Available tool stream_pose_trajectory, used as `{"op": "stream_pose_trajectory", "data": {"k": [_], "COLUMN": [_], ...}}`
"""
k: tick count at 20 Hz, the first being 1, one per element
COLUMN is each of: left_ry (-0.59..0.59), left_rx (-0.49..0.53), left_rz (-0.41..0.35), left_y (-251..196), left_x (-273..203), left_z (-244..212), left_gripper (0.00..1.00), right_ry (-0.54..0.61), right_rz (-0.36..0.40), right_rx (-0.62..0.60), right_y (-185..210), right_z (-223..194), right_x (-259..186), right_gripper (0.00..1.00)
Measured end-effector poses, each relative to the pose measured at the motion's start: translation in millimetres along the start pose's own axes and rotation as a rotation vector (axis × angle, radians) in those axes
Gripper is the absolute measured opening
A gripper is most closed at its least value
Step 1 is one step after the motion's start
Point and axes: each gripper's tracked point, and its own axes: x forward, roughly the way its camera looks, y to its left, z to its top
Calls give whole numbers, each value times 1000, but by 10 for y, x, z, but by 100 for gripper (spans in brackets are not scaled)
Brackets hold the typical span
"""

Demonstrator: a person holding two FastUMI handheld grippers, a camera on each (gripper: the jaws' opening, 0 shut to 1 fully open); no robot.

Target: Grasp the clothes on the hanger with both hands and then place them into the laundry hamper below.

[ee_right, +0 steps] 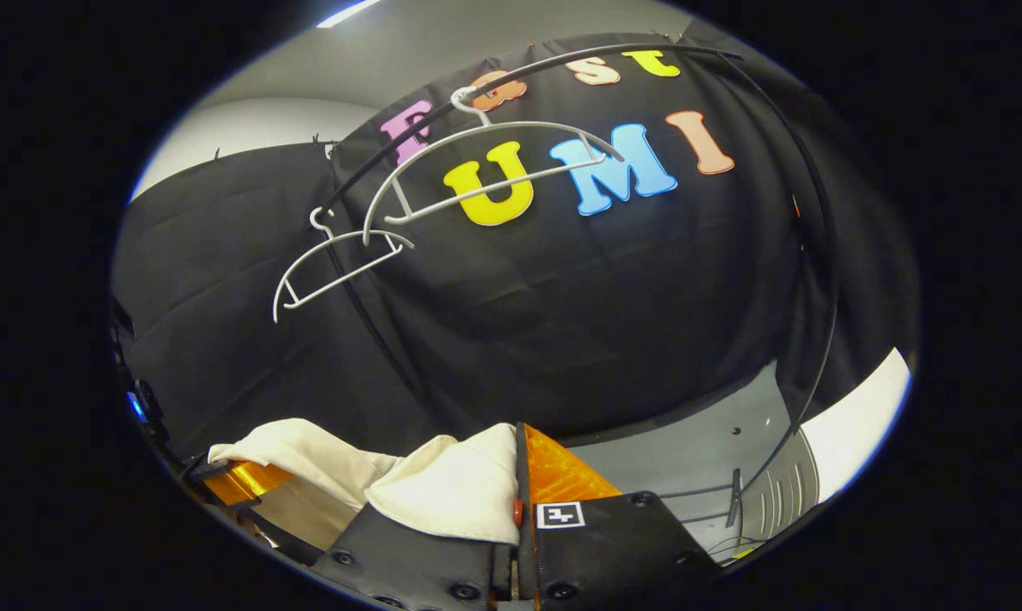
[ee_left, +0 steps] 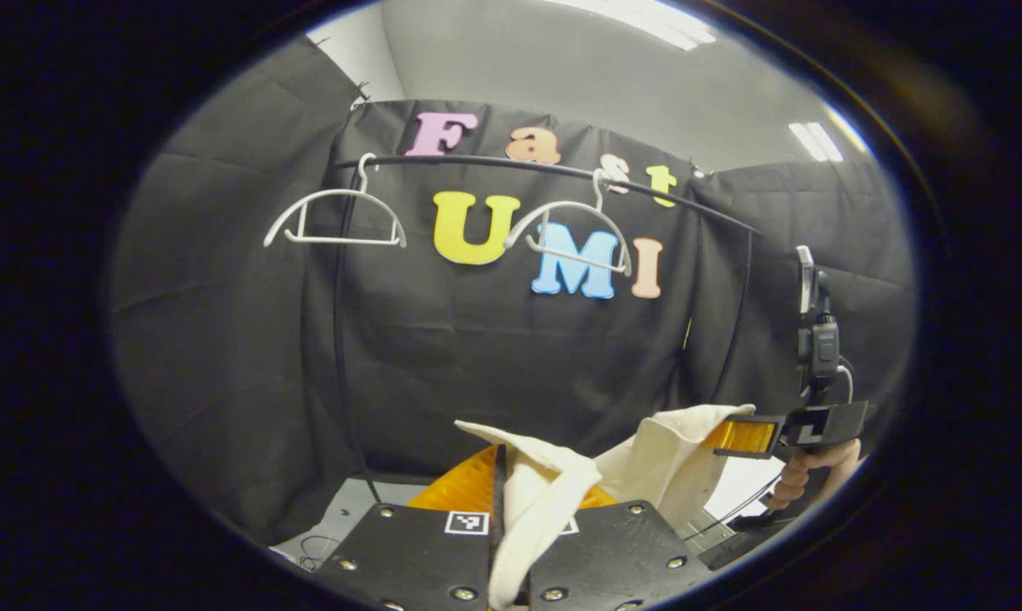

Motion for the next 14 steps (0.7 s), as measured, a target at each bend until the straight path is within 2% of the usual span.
{"op": "stream_pose_trajectory", "data": {"k": [5, 11, 14], "left_ry": [116, 234, 291], "left_rx": [-15, -40, -44], "left_rz": [27, 54, 66], "left_y": [109, 258, 290], "left_x": [337, 621, 794], "left_z": [-420, -1066, -1305], "left_gripper": [4, 4, 4], "right_ry": [100, 214, 291], "right_rz": [-69, -98, -115], "right_rx": [-24, -41, -13], "right_y": [-214, -396, -470], "right_z": [-504, -1053, -1348], "right_x": [205, 387, 537], "right_gripper": [9, 8, 9]}}
